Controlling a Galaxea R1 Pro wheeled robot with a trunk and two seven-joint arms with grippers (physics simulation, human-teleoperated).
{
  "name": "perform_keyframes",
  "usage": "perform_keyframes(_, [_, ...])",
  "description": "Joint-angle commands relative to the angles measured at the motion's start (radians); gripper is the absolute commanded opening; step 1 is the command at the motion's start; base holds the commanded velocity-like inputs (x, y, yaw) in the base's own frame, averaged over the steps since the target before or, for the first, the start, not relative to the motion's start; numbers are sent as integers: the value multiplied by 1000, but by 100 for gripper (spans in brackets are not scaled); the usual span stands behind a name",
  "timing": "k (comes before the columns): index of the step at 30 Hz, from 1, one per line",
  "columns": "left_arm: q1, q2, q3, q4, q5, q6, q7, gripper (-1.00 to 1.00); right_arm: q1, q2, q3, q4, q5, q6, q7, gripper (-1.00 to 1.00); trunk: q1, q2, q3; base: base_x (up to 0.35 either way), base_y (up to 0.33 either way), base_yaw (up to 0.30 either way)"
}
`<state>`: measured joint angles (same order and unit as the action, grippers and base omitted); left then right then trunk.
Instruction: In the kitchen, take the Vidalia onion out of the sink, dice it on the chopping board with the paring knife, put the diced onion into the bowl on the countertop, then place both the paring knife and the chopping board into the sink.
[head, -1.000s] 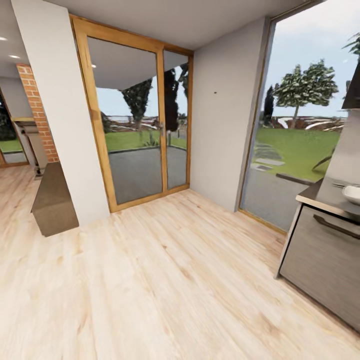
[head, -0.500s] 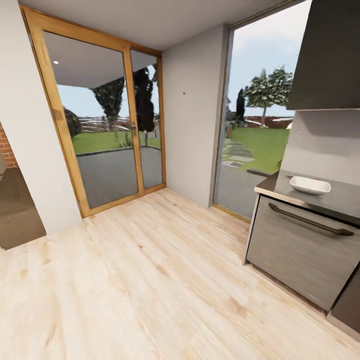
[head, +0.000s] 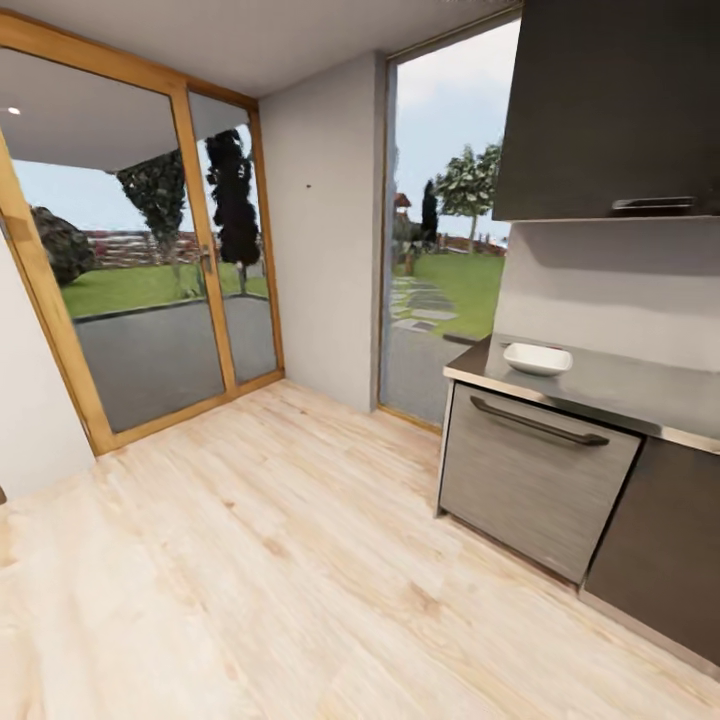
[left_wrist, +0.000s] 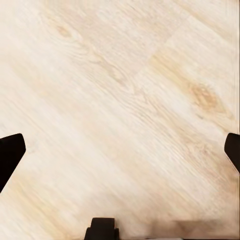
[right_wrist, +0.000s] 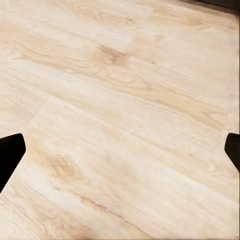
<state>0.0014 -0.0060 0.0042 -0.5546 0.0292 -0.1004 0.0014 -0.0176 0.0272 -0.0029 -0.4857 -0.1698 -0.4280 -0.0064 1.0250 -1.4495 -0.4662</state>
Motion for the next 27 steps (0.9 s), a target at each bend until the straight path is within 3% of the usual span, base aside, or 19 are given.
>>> perform_keyframes(1, [0,0,0,-1,3,-2,0,100,-1,0,0,1,-3,-3,-1,100,0,0,-1,0,-141,-279])
perform_keyframes(27, [0,0,0,-1,4,-2,0,100,-1,0,0,1,-3,-3,-1,100,0,0,-1,44,-124,-279])
